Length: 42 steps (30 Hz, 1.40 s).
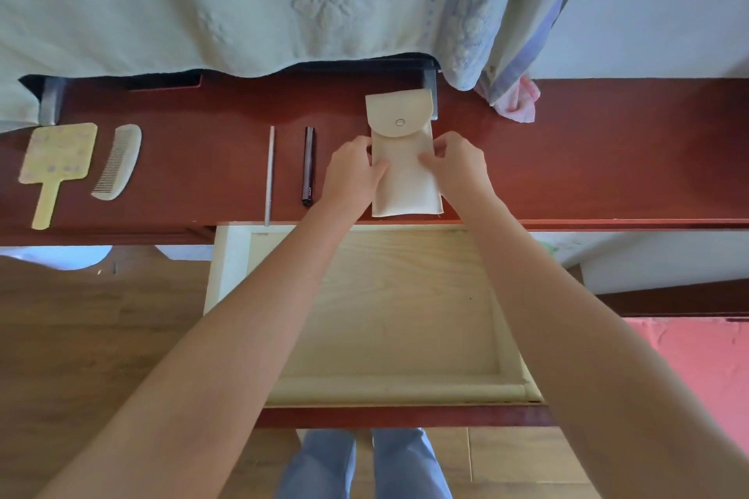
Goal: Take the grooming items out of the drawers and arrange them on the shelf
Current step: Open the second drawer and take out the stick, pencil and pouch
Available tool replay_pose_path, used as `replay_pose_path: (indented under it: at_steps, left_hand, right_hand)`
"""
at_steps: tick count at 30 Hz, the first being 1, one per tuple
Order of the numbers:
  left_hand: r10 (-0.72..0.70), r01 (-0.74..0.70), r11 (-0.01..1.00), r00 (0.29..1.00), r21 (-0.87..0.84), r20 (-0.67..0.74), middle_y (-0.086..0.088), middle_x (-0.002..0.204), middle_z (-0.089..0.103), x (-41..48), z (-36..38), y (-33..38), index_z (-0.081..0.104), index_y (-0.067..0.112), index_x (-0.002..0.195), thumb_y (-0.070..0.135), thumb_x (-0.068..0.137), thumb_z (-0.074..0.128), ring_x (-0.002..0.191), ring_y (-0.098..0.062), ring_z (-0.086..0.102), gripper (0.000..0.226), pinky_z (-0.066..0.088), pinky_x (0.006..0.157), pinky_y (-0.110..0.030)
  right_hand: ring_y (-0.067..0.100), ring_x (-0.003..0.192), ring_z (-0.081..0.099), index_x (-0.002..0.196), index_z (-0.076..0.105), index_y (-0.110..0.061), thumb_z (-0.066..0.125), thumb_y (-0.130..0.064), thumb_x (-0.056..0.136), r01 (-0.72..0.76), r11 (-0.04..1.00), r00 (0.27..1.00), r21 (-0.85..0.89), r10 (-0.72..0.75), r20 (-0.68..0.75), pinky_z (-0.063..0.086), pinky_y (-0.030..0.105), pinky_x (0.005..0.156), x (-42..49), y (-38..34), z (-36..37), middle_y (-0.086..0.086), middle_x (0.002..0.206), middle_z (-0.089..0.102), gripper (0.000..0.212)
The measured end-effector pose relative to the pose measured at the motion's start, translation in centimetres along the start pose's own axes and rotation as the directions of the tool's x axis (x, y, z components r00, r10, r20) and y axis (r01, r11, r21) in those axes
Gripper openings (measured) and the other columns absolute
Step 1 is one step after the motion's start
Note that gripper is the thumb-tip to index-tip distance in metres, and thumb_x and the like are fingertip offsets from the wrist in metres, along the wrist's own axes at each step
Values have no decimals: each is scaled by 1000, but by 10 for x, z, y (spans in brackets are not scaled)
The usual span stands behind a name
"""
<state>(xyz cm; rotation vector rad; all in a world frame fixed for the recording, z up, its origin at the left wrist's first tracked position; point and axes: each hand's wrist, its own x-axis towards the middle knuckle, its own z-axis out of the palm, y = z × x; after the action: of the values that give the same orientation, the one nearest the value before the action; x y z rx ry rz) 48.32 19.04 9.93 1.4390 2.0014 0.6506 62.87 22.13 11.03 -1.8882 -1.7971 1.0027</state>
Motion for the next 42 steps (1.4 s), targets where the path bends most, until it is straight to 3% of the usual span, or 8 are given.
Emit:
replay_pose_path:
  at_steps: [7, 11, 15, 19, 23, 28, 35, 42]
  left_hand:
    - [49, -46, 997, 997, 56, -59, -11, 116, 54, -11, -3, -2, 53, 9, 128, 27, 90, 58, 99, -25, 59, 43, 45, 80, -29]
    - [337, -318, 936, 934, 152, -122, -10, 119, 53, -66, -20, -12, 53, 8, 125, 32, 92, 53, 102, -21, 56, 40, 51, 79, -34]
    - [474, -495, 840, 869, 221, 143, -3, 123, 54, -147, -33, -54, 51, 12, 123, 50, 90, 42, 111, -14, 53, 52, 49, 90, -28]
    - [311, -411, 891, 862, 195, 400, 13, 132, 41, -219, -37, -102, 41, 22, 134, 75, 82, 26, 121, 1, 38, 76, 34, 101, -19]
    - [290, -432, 871, 836, 233, 466, 14, 125, 49, -259, -35, -142, 49, 25, 126, 75, 76, 46, 115, 1, 41, 71, 34, 99, -16]
    - [409, -531, 792, 828, 302, 384, 7, 110, 59, -255, -29, -154, 57, 20, 116, 54, 84, 46, 101, -7, 56, 48, 47, 91, -21]
    - [444, -510, 801, 857, 314, 262, -5, 114, 60, -241, -28, -154, 55, 10, 118, 47, 74, 64, 107, -18, 57, 59, 49, 96, -34]
    - [381, -391, 799, 917, 457, 120, -18, 135, 48, -193, -31, -143, 45, 2, 131, 55, 67, 68, 130, -32, 42, 86, 33, 109, -43]
  right_hand:
    - [15, 88, 44, 117, 53, -8, 53, -22, 91, 49, 998, 993, -28, -52, -107, 33, 25, 72, -15, 8, 3, 11, 110, 57, 30]
    - [17, 87, 52, 120, 54, -12, 56, -17, 90, 196, 980, 961, -26, -198, -194, 41, 26, 73, -72, 20, -10, 3, 105, 52, 31]
    - [16, 94, 56, 114, 58, -15, 61, -25, 88, 288, 956, 957, -57, -290, -31, 41, 23, 76, -166, 60, -11, -10, 101, 52, 27]
    - [11, 99, 51, 119, 52, -25, 47, -59, 85, 357, 924, 923, -136, -327, 202, 38, 17, 87, -238, 108, 5, -9, 111, 57, 49]
    - [8, 99, 47, 118, 51, -26, 40, -68, 84, 436, 859, 889, -269, -365, 276, 40, 23, 87, -265, 134, 24, -8, 113, 60, 55]
    - [11, 95, 50, 108, 54, -25, 54, -49, 76, 465, 817, 885, -341, -427, 183, 37, 24, 82, -261, 142, 34, -7, 103, 64, 40]
    - [15, 94, 50, 107, 61, -17, 66, -43, 76, 458, 808, 886, -370, -450, 114, 44, 29, 81, -244, 137, 35, 0, 105, 64, 41]
    - [34, 130, 40, 133, 42, -12, 83, -37, 62, 327, 836, 929, -441, -369, -12, 38, 47, 104, -200, 117, 34, 15, 142, 44, 85]
